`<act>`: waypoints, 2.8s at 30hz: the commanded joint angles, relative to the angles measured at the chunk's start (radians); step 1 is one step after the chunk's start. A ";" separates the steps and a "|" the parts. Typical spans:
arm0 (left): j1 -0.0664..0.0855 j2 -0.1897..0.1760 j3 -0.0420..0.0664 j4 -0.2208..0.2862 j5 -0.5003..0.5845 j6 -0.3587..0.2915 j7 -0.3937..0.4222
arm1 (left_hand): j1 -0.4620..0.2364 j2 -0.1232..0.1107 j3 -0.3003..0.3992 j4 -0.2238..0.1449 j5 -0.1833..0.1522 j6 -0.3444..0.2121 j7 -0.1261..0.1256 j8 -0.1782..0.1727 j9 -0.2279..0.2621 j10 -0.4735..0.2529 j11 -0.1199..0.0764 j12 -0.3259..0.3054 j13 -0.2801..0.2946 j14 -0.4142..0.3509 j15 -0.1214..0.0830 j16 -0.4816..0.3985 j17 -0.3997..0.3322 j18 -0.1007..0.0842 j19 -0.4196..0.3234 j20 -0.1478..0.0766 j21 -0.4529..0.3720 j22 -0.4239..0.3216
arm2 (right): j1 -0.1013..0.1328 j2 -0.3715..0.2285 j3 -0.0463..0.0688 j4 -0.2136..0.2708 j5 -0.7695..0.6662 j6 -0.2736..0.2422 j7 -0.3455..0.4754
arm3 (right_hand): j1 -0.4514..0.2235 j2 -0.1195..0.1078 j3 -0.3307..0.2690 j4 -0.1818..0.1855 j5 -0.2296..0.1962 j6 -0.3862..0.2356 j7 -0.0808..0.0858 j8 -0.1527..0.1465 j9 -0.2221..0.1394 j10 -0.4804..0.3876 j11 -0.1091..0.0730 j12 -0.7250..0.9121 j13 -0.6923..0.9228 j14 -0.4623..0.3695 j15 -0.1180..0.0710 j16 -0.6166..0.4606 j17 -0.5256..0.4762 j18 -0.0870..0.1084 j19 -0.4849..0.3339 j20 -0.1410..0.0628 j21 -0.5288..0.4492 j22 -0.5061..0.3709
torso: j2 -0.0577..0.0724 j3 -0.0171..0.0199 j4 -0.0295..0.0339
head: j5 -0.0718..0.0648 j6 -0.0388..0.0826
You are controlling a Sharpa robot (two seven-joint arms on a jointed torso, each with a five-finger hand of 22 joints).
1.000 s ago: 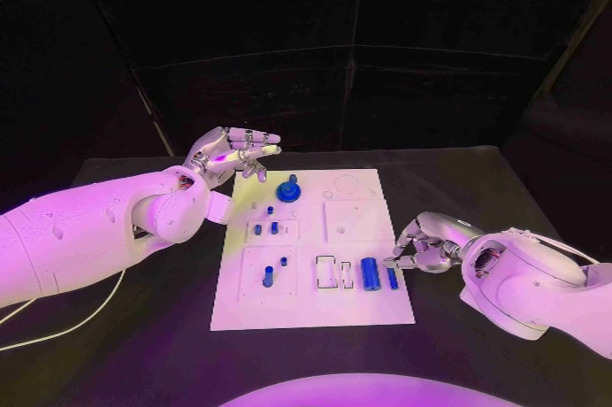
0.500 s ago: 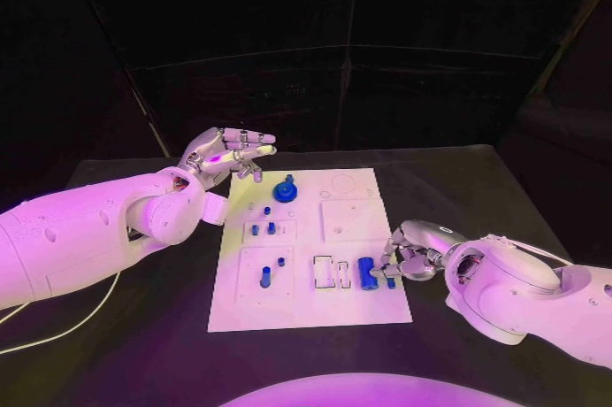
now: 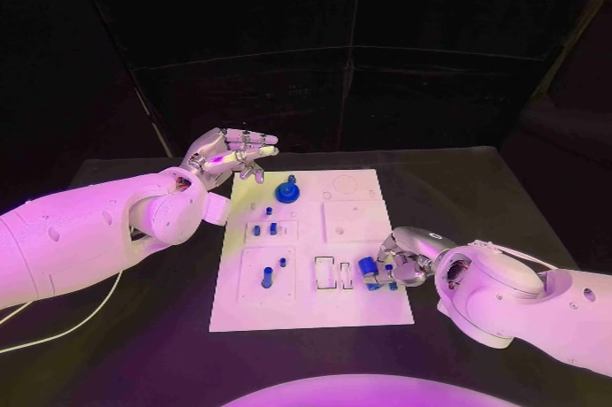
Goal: Assemble the parts on the task board
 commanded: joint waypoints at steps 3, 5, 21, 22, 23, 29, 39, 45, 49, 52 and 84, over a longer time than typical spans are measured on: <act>0.001 0.001 0.001 0.001 0.003 0.014 0.005 | 0.002 0.004 -0.005 -0.002 -0.001 -0.005 0.000 0.003 0.001 -0.010 0.000 0.007 0.001 -0.008 0.002 0.004 -0.001 0.013 -0.005 0.003 -0.003 -0.001 | -0.007 0.015 0.000 -0.013 -0.009 0.009 -0.010 | -0.011 0.000 -0.005 0.001 -0.003 -0.006 0.000 0.008 0.002 0.000 0.000 0.005 0.006 0.071 0.000 0.004 0.075 -0.009 0.004 0.002 0.005 0.002 | 0.001 -0.0007 -0.0002 | 0.000 0.001; 0.001 0.001 0.001 0.001 0.003 0.014 0.005 | 0.002 0.004 -0.005 -0.002 -0.001 -0.005 0.000 0.003 0.001 -0.010 0.000 0.007 0.001 -0.008 0.002 0.004 -0.001 0.013 -0.005 0.003 -0.003 -0.001 | -0.009 0.021 0.000 -0.021 -0.009 0.014 -0.011 | -0.011 0.001 -0.005 0.001 -0.003 -0.006 0.000 0.008 0.002 0.000 0.000 0.005 0.006 0.071 0.000 0.004 0.075 -0.009 0.004 0.002 0.005 0.002 | 0.001 -0.0012 -0.0002 | 0.000 0.000; 0.001 -0.003 0.001 0.003 0.003 0.015 0.004 | 0.002 0.004 -0.005 -0.002 -0.001 -0.005 0.000 0.003 0.001 -0.010 0.000 0.007 0.001 -0.008 0.002 0.004 -0.001 0.013 -0.005 0.003 -0.003 -0.001 | -0.031 0.029 0.000 -0.010 -0.007 -0.114 -0.004 | 0.023 0.057 0.010 -0.005 0.081 0.031 -0.016 0.050 0.020 0.033 -0.014 0.043 0.074 0.074 -0.010 0.011 0.097 -0.012 0.011 -0.005 0.016 0.021 | 0.000 0.0008 -0.0024 | 0.009 -0.005; 0.001 -0.003 0.001 0.003 0.003 0.015 0.004 | 0.002 0.004 -0.005 -0.002 -0.001 -0.005 0.000 0.003 0.001 -0.010 0.000 0.007 0.001 -0.008 0.002 0.004 -0.001 0.013 -0.005 0.003 -0.003 -0.001 | -0.031 0.027 0.000 -0.005 -0.005 -0.139 0.003 | 0.025 0.059 0.009 -0.005 0.086 0.036 -0.018 0.053 0.022 0.038 -0.016 0.048 0.081 0.074 -0.011 0.013 0.100 -0.013 0.013 -0.006 0.019 0.025 | 0.000 0.0008 -0.0024 | 0.010 -0.005; 0.001 -0.003 0.001 0.003 0.003 0.015 0.004 | 0.002 0.005 -0.005 -0.003 -0.001 -0.006 0.000 0.003 0.001 -0.010 0.000 0.007 0.001 -0.008 0.002 0.004 -0.001 0.013 -0.005 0.003 -0.003 -0.001 | -0.031 0.025 0.000 0.000 -0.003 -0.159 0.009 | 0.028 0.062 0.009 -0.006 0.092 0.040 -0.020 0.055 0.023 0.042 -0.017 0.052 0.088 0.075 -0.013 0.013 0.102 -0.013 0.015 -0.007 0.021 0.029 | 0.000 0.0011 -0.0026 | 0.010 -0.006; 0.001 -0.003 0.000 0.002 0.003 0.017 0.004 | 0.003 0.005 -0.006 -0.003 -0.001 -0.006 0.000 0.004 0.001 -0.010 0.000 0.007 0.001 -0.008 0.002 0.004 -0.001 0.014 -0.005 0.003 -0.003 -0.001 | -0.032 0.014 0.000 0.022 0.020 -0.269 0.050 | 0.045 0.068 0.006 -0.009 0.126 0.053 -0.028 0.059 0.031 0.059 -0.025 0.067 0.115 0.077 -0.020 0.018 0.114 -0.016 0.022 -0.015 0.029 0.043 | -0.001 -0.0017 0.0002 | 0.010 -0.006; 0.001 -0.003 0.000 0.000 0.003 0.019 0.005 | 0.003 0.005 -0.006 -0.003 -0.001 -0.006 0.000 0.004 0.001 -0.010 0.000 0.007 0.001 -0.008 0.002 0.004 -0.001 0.014 -0.005 0.003 -0.003 -0.001 | -0.032 0.029 0.001 0.031 0.053 -0.284 0.067 | 0.043 0.071 0.003 -0.005 0.131 0.052 -0.027 0.057 0.032 0.061 -0.025 0.067 0.118 0.077 -0.021 0.018 0.115 -0.017 0.023 -0.016 0.030 0.045 | 0.000 -0.0017 -0.0004 | 0.014 -0.002; 0.001 -0.003 0.000 0.000 0.003 0.020 0.005 | 0.003 0.005 -0.006 -0.003 -0.001 -0.006 0.000 0.004 0.001 -0.010 0.000 0.007 0.001 -0.008 0.002 0.004 -0.001 0.014 -0.005 0.003 -0.003 -0.001 | -0.032 0.057 0.001 0.022 0.064 -0.255 0.063 | 0.028 0.074 -0.006 -0.001 0.131 0.052 -0.027 0.054 0.034 0.065 -0.024 0.070 0.124 0.077 -0.021 0.018 0.116 -0.017 0.023 -0.017 0.031 0.046 | 0.000 -0.0019 0.0000 | 0.019 0.000; 0.001 -0.002 0.000 0.000 0.003 0.021 0.004 | 0.003 0.005 -0.006 -0.003 -0.001 -0.006 0.000 0.004 0.001 -0.010 0.000 0.007 0.001 -0.008 0.002 0.004 -0.001 0.014 -0.005 0.003 -0.003 -0.001 | -0.032 0.078 0.001 0.014 0.068 -0.225 0.054 | 0.005 0.083 -0.018 0.000 0.125 0.060 -0.030 0.055 0.039 0.069 -0.027 0.072 0.131 0.077 -0.022 0.018 0.116 -0.017 0.024 -0.018 0.032 0.047 | 0.001 -0.0020 0.0017 | 0.020 -0.001; 0.001 -0.002 0.000 0.000 0.003 0.022 0.003 | 0.003 0.005 -0.006 -0.003 -0.001 -0.006 0.000 0.004 0.001 -0.010 0.000 0.007 0.001 -0.008 0.002 0.004 -0.001 0.014 -0.005 0.003 -0.003 -0.001 | -0.032 0.093 0.001 0.007 0.069 -0.191 0.040 | -0.015 0.091 -0.029 -0.001 0.117 0.069 -0.034 0.058 0.045 0.075 -0.030 0.076 0.141 0.079 -0.024 0.023 0.129 -0.018 0.027 -0.020 0.036 0.055 | 0.001 -0.0025 0.0024 | 0.023 -0.001; 0.001 -0.002 0.000 0.002 0.003 0.022 0.001 | 0.002 0.005 -0.007 -0.003 -0.001 -0.007 0.000 0.004 0.001 -0.011 0.001 0.008 0.001 -0.008 0.002 0.005 -0.001 0.014 -0.005 0.003 -0.003 -0.001 | -0.032 0.188 0.001 -0.055 0.094 -0.171 0.035 | -0.084 0.116 -0.081 -0.003 -0.011 0.084 -0.045 0.068 0.077 0.088 -0.040 0.074 0.162 0.082 -0.034 0.028 0.146 -0.023 0.037 -0.030 0.048 0.079 | 0.002 -0.0014 -0.0020 | 0.034 -0.003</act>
